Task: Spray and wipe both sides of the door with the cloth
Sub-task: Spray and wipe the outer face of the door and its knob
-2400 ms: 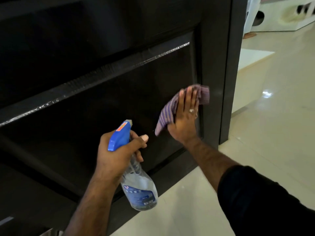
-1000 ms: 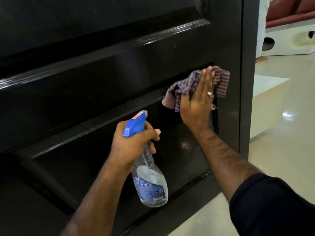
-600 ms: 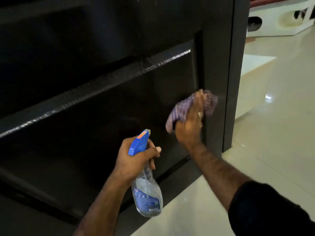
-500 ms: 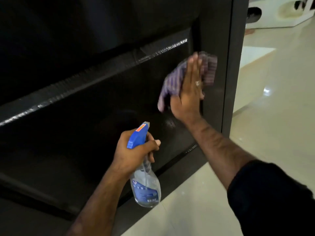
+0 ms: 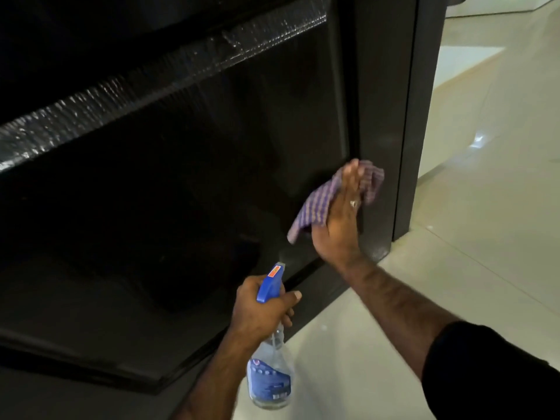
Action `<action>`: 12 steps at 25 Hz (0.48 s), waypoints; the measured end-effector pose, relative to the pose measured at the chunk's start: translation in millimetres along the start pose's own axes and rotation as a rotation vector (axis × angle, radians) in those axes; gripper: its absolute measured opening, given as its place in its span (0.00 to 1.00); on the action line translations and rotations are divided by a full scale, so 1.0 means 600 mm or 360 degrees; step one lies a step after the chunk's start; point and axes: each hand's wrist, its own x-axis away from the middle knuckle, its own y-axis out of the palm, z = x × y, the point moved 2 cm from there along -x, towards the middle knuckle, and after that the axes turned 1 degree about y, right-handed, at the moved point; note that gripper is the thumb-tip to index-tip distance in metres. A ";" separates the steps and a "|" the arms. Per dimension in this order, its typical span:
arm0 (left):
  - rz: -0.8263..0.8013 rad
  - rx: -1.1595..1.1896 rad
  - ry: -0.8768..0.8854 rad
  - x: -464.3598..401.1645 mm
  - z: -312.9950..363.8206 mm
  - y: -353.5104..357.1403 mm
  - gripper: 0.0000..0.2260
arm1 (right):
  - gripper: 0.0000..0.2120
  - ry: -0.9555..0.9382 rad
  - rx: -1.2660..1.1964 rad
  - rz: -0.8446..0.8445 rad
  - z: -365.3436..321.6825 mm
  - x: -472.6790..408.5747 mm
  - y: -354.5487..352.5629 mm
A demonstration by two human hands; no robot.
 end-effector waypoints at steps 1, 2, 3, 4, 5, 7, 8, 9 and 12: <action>0.0049 0.0010 -0.0013 -0.005 0.002 -0.001 0.13 | 0.44 -0.0044 -0.0064 0.0058 -0.034 -0.043 -0.007; 0.0067 0.0002 0.0005 -0.008 0.004 0.000 0.13 | 0.44 -0.0106 -0.0096 0.0123 -0.060 -0.082 -0.014; 0.0060 -0.0019 0.0047 -0.013 0.007 0.000 0.13 | 0.43 -0.0173 -0.0101 0.0212 -0.073 -0.111 -0.018; 0.0030 -0.0044 0.0090 -0.016 0.007 -0.001 0.12 | 0.43 -0.0198 -0.0093 0.0292 -0.069 -0.117 -0.015; -0.0005 -0.0063 0.0129 -0.018 0.004 -0.001 0.12 | 0.44 -0.0153 -0.0094 0.0329 -0.050 -0.096 -0.005; -0.0031 -0.0065 0.0177 -0.016 -0.004 -0.008 0.11 | 0.44 0.0112 -0.0152 0.0282 0.020 0.016 0.044; -0.0021 -0.0056 0.0182 -0.013 -0.010 -0.012 0.11 | 0.43 0.0297 -0.0209 0.0189 0.052 0.089 0.066; -0.0007 -0.0047 0.0191 -0.009 -0.015 -0.016 0.10 | 0.43 0.0494 -0.0239 0.0127 0.083 0.147 0.084; 0.0030 -0.0076 0.0202 -0.001 -0.026 -0.032 0.08 | 0.44 0.1174 -0.0541 0.0082 0.090 0.161 0.111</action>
